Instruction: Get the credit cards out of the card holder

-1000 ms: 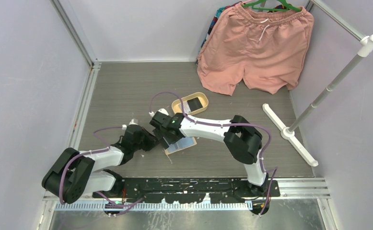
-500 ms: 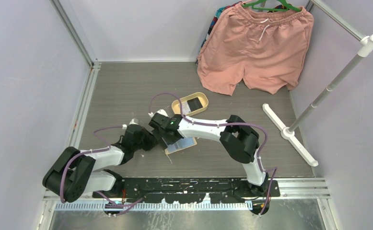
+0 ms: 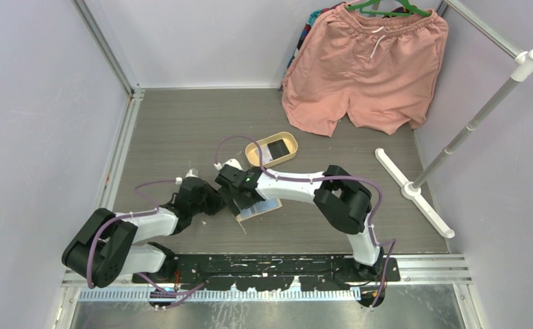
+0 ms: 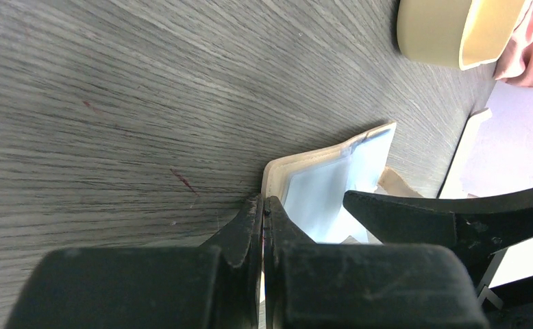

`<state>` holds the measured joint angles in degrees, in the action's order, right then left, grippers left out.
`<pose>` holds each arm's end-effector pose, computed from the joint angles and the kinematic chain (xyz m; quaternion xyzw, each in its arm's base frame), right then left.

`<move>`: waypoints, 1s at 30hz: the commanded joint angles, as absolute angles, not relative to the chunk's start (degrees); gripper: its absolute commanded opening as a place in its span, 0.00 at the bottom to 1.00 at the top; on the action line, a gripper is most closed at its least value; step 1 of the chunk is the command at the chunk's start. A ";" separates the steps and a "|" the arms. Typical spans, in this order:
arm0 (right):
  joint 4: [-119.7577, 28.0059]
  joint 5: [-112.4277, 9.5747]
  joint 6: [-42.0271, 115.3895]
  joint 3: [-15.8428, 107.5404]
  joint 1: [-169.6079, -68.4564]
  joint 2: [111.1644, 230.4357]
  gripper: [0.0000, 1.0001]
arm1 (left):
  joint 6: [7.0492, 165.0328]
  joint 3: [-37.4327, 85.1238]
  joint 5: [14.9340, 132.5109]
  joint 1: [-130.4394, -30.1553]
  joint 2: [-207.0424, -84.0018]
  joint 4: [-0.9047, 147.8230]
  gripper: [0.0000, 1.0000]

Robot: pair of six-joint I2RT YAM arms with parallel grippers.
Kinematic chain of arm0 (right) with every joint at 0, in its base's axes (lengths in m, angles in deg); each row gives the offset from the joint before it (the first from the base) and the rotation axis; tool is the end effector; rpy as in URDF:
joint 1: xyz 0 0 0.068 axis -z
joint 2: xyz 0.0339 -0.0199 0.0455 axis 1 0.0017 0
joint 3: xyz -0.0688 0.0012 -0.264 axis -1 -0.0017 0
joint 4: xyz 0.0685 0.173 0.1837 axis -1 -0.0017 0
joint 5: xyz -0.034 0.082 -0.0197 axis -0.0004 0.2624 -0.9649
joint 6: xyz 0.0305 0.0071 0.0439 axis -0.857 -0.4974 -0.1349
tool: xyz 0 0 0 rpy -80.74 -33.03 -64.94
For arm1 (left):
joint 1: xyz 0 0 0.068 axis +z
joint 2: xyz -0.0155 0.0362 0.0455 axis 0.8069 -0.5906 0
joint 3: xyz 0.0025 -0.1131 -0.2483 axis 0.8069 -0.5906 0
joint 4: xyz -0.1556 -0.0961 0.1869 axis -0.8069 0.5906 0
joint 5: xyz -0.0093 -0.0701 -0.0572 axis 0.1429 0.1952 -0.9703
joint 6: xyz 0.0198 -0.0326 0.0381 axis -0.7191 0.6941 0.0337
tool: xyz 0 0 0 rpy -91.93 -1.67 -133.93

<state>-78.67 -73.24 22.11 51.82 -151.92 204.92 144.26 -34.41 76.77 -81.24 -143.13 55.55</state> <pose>0.2011 0.3599 0.1669 -0.3145 0.9205 0.0415 0.2283 0.1806 -0.0975 0.1175 -0.3076 0.8481 -0.3493 0.2530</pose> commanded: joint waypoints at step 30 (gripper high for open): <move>-73.25 -66.19 21.10 38.48 -140.19 195.98 0.82 | 142.40 -33.21 77.07 -81.48 -144.70 54.89 0.00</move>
